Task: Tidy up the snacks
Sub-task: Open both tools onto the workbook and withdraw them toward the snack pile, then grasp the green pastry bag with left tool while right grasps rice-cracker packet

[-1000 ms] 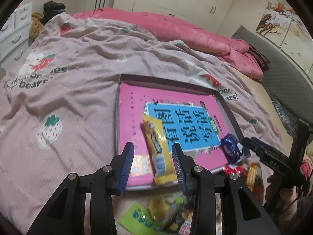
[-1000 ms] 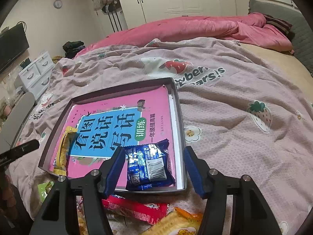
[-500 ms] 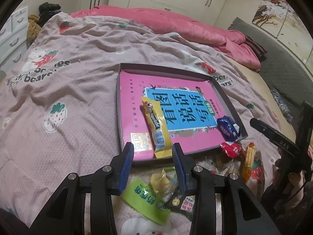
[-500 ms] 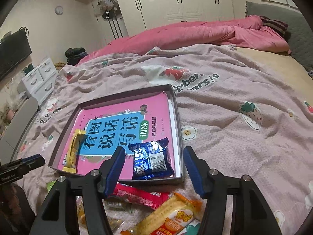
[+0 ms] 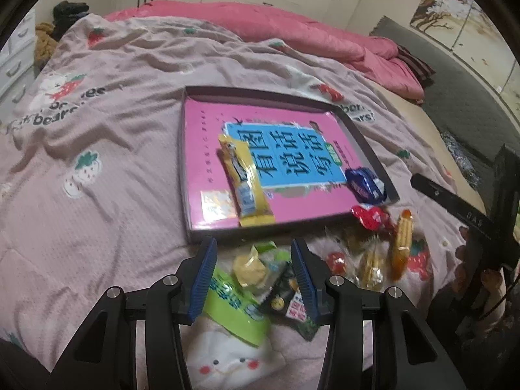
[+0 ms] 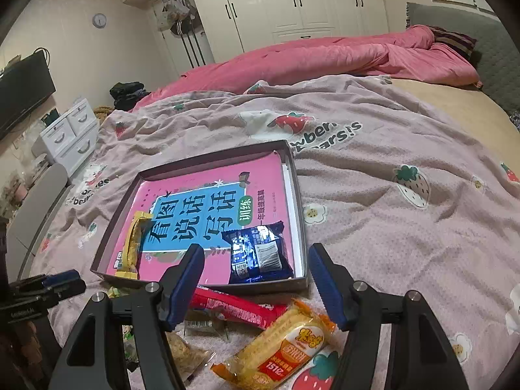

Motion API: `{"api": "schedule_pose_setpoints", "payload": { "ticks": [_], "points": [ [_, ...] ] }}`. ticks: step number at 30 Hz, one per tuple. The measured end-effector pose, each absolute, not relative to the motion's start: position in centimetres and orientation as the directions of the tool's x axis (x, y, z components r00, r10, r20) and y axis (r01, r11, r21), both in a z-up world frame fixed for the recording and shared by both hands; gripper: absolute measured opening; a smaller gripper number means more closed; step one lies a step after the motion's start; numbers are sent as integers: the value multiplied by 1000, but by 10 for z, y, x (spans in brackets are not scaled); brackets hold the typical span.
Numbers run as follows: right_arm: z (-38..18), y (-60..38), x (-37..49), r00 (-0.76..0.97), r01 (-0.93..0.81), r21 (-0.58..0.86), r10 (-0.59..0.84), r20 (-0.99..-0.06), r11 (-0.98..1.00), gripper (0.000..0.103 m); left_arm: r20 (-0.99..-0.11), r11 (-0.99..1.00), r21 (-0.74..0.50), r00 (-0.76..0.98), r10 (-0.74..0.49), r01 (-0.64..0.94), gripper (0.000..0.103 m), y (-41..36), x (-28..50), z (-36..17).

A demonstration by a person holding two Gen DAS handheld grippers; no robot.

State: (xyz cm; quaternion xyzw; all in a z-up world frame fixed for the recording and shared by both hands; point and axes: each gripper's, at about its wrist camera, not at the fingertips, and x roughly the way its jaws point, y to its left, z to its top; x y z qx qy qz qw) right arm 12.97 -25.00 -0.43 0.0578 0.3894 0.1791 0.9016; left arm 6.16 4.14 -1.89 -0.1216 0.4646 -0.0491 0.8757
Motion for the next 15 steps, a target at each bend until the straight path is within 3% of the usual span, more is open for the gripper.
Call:
{"api": "schedule_pose_setpoints", "payload": {
  "ticks": [15],
  "points": [
    [-6, -244, 109, 609, -284, 233, 362, -706, 930, 66, -854, 969, -248, 475, -211, -17, 55, 31, 63, -45]
  ]
}}
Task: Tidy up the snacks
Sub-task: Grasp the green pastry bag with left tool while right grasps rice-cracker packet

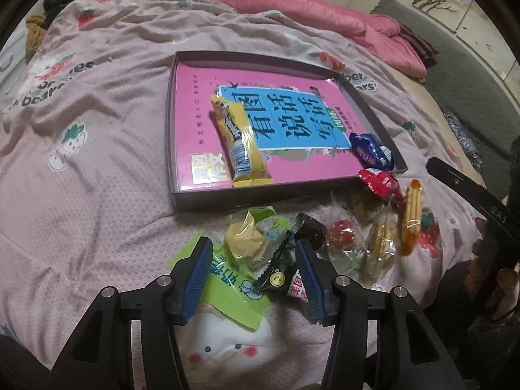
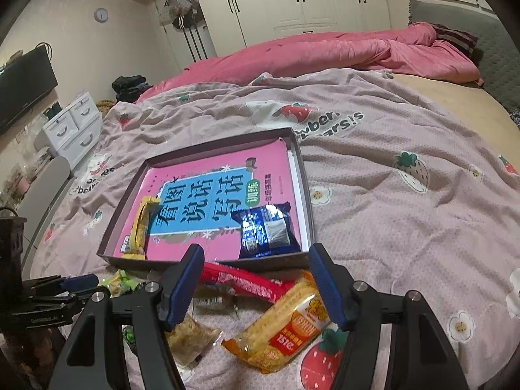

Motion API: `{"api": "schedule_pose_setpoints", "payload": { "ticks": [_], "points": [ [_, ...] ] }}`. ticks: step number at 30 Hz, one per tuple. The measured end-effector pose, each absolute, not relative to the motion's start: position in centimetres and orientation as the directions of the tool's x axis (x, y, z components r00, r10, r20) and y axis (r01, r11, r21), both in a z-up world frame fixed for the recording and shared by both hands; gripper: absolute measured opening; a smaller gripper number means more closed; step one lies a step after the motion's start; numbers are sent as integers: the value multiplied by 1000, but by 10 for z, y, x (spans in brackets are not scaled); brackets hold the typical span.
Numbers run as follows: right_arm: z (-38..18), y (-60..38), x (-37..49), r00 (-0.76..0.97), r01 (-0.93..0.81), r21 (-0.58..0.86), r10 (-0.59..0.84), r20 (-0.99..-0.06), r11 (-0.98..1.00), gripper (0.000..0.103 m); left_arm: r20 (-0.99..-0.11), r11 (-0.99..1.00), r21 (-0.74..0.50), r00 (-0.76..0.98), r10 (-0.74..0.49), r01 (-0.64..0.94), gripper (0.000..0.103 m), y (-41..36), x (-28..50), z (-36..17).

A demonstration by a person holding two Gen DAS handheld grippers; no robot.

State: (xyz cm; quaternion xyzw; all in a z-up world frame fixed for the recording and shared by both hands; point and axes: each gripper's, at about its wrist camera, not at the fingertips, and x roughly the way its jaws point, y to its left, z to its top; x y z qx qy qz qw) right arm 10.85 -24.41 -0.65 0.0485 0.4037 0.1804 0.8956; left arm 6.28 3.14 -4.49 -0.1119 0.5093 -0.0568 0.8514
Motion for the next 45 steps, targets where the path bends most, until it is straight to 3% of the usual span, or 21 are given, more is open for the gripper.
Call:
{"api": "schedule_pose_setpoints", "payload": {
  "ticks": [20, 28, 36, 41, 43, 45],
  "points": [
    [-44, -263, 102, 484, -133, 256, 288, -826, 958, 66, -878, 977, -210, 447, -172, -36, 55, 32, 76, -68],
    [-67, -266, 110, 422, -76, 324, 325, -846, 943, 66, -879, 978, -206, 444, -173, -27, 55, 25, 80, -75],
    [-72, -257, 116, 430, -111, 333, 347, -833, 936, 52, -882, 981, -195, 440, -169, -14, 54, 17, 87, -81],
    [-69, -258, 117, 444, -119, 348, 363, -819, 930, 47, -885, 985, -172, 440, -154, -1, 45, 13, 90, -81],
    [-69, -260, 117, 446, -117, 351, 365, -817, 929, 46, -887, 987, -163, 439, -144, -5, 35, 14, 90, -81],
    [-66, -261, 116, 457, -118, 348, 362, -813, 930, 45, -887, 986, -166, 437, -147, -4, 34, 15, 90, -80]
  ]
}}
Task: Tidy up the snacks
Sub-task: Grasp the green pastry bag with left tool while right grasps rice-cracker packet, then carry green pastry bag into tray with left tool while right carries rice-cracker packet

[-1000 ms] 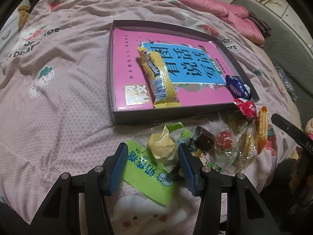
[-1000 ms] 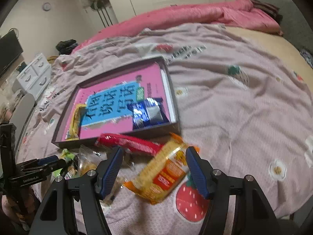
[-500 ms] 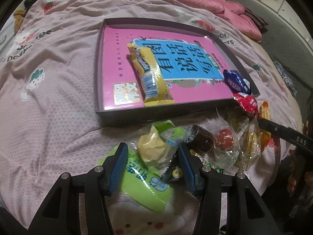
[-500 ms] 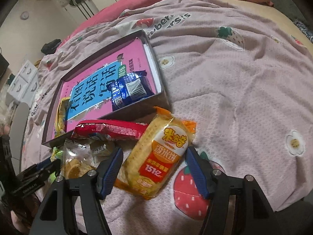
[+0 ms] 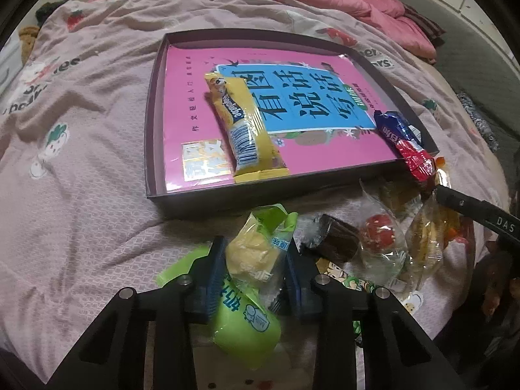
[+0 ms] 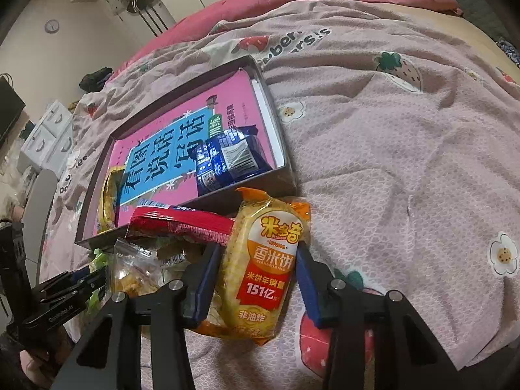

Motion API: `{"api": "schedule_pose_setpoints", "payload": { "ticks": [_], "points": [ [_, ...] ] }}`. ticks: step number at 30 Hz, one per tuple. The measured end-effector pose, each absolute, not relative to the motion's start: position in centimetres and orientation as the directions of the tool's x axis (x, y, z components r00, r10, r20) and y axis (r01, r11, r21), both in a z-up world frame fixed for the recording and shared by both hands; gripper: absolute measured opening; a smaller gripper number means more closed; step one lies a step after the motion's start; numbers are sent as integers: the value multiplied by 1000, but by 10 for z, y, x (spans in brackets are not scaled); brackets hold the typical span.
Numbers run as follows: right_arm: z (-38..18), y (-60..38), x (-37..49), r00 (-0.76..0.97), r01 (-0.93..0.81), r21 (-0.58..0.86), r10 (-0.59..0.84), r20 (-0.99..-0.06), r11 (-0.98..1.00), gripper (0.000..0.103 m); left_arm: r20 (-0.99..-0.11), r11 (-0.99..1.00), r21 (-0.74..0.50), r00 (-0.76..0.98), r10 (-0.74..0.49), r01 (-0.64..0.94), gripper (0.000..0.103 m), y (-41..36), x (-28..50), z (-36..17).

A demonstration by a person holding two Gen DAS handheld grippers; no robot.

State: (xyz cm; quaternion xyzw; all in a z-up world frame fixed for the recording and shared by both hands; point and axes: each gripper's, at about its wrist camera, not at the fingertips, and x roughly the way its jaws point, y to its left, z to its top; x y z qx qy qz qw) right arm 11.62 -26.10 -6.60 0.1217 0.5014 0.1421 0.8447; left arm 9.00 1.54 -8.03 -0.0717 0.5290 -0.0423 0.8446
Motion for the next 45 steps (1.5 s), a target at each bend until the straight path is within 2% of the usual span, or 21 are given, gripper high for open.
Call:
{"api": "schedule_pose_setpoints", "payload": {
  "ticks": [5, 19, 30, 45],
  "points": [
    [-54, -264, 111, 498, -136, 332, 354, -792, 933, 42, -881, 985, -172, 447, -155, 4, 34, 17, 84, -75],
    [-26, -260, 100, 599, -200, 300, 359, -716, 933, 42, -796, 972, -233, 568, -211, 35, 34, 23, 67, -26],
    [-5, -247, 93, 658, -287, 258, 385, -648, 923, 42, -750, 975, -221, 636, -183, 19, 34, 34, 66, -6],
    [2, -237, 96, 682, -328, 222, 392, -617, 918, 42, -704, 973, -227, 696, -144, -28, 34, 53, 77, 10]
  ]
}}
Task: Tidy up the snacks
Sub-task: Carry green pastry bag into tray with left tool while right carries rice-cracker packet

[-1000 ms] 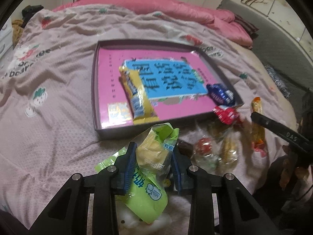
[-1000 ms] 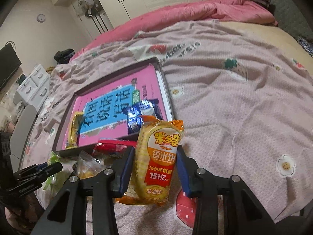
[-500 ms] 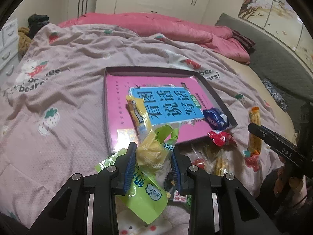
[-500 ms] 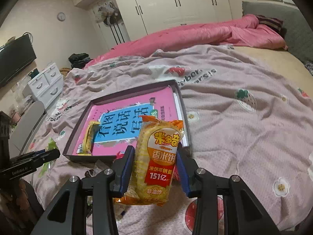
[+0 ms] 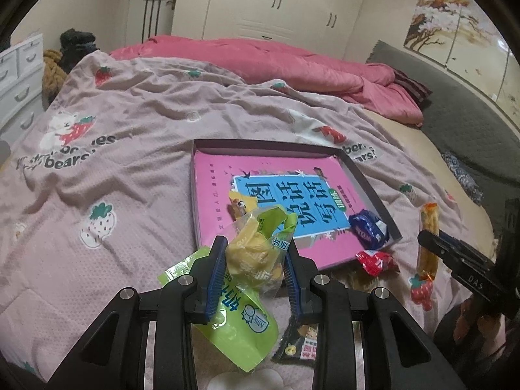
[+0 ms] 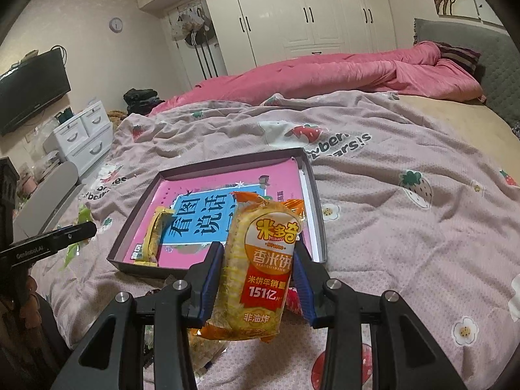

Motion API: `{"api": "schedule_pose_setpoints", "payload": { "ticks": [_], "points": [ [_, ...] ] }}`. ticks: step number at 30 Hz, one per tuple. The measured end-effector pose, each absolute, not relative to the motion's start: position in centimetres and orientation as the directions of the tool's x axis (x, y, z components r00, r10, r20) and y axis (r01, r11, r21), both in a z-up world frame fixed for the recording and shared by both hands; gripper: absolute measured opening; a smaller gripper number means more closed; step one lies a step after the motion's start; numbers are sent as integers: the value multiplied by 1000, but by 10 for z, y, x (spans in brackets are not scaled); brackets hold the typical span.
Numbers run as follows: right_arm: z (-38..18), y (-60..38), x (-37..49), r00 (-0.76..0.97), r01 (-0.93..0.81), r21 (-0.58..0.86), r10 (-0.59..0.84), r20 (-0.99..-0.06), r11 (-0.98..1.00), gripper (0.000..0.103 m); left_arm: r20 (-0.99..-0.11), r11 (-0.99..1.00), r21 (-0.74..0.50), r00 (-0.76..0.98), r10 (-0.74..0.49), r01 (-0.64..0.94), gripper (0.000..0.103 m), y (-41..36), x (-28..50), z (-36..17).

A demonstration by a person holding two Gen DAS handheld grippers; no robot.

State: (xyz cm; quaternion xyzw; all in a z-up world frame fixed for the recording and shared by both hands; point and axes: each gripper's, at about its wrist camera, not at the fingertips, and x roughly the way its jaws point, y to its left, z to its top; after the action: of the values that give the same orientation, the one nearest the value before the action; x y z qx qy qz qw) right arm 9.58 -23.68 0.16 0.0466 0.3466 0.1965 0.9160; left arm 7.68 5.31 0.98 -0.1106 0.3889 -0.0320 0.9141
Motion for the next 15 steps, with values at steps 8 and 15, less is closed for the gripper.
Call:
{"api": "schedule_pose_setpoints", "payload": {
  "ticks": [8, 15],
  "points": [
    [5, -235, 105, 700, -334, 203, 387, -600, 920, 42, -690, 968, -248, 709, -148, -39, 34, 58, 86, 10],
    [4, -238, 123, 710, -318, 202, 373, -597, 926, 42, -694, 964, -259, 705, -146, -55, 34, 62, 103, 2]
  ]
}}
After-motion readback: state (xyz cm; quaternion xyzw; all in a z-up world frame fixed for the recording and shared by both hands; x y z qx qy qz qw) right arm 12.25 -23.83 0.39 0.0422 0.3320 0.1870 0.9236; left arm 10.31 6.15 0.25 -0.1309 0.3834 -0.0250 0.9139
